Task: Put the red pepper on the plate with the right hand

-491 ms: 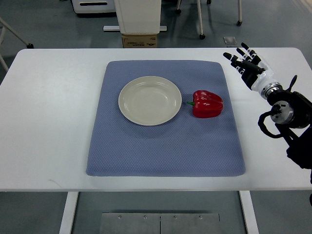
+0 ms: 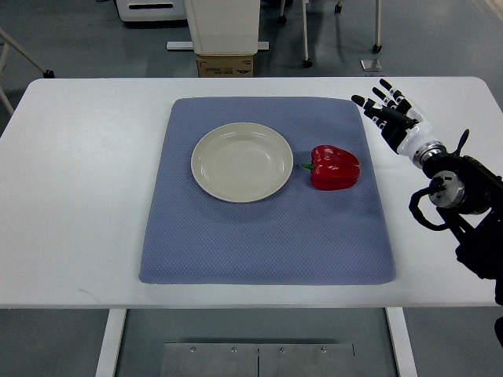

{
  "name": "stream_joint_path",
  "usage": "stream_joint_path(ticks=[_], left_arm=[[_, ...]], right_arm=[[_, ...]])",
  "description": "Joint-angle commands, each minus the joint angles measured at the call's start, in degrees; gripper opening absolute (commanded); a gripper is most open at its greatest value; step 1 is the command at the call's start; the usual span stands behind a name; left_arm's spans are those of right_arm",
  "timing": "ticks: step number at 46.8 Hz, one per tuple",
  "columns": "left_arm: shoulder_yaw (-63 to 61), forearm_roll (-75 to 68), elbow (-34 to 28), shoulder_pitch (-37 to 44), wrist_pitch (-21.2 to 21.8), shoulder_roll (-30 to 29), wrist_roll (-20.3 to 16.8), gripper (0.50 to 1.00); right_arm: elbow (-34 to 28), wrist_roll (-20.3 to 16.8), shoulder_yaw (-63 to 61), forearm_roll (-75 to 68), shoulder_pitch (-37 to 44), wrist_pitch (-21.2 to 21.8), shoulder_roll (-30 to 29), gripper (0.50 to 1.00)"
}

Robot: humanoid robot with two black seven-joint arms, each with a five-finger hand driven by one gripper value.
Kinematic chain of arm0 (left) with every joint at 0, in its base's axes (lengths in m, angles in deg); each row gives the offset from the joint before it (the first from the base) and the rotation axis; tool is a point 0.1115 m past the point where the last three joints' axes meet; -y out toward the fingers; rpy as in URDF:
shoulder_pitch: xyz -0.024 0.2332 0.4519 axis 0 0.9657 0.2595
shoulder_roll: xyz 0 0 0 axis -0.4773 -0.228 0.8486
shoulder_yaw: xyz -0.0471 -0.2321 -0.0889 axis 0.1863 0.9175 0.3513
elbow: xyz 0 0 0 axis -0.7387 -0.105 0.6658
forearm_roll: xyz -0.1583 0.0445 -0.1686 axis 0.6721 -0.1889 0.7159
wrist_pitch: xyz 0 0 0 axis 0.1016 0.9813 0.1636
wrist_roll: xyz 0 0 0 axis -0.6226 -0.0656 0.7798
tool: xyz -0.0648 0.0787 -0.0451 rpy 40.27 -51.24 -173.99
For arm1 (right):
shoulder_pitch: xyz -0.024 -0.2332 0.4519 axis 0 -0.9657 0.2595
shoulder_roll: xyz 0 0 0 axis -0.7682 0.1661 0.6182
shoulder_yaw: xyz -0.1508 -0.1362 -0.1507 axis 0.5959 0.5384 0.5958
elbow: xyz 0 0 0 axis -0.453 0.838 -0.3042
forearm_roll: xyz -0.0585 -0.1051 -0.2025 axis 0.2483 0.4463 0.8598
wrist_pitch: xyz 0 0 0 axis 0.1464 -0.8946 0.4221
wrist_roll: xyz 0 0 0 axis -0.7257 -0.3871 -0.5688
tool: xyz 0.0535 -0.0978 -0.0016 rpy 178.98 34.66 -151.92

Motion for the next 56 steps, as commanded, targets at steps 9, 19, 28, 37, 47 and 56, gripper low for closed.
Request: stream_joint_path(ticks=[9, 19, 28, 37, 47, 56], left_arm=[[-0.1, 0.0, 0.1, 0.0, -0.1, 0.0, 0.0, 1.000], [-0.1, 0.0, 0.1, 0.1, -0.1, 0.0, 0.0, 1.000], [-0.1, 0.0, 0.0, 0.1, -0.1, 0.0, 0.0, 1.000], [-0.1, 0.0, 0.1, 0.1, -0.1, 0.0, 0.0, 1.000], [-0.1, 0.0, 0.1, 0.1, -0.1, 0.0, 0.0, 1.000], [-0.1, 0.0, 0.1, 0.1, -0.1, 0.0, 0.0, 1.000]], right_arm=[[0.1, 0.0, -0.1, 0.0, 0.1, 0.0, 0.1, 1.000], [0.1, 0.1, -0.1, 0.0, 0.8, 0.0, 0.2, 1.000], [0.1, 0.1, -0.1, 0.0, 0.8, 0.0, 0.0, 1.000], [0.1, 0.1, -0.1, 0.0, 0.8, 0.0, -0.4, 1.000], [0.2, 0.1, -0.1, 0.0, 0.9, 0.0, -0.4, 1.000], [0.2, 0.1, -0.1, 0.0, 0.9, 0.0, -0.3, 1.000]])
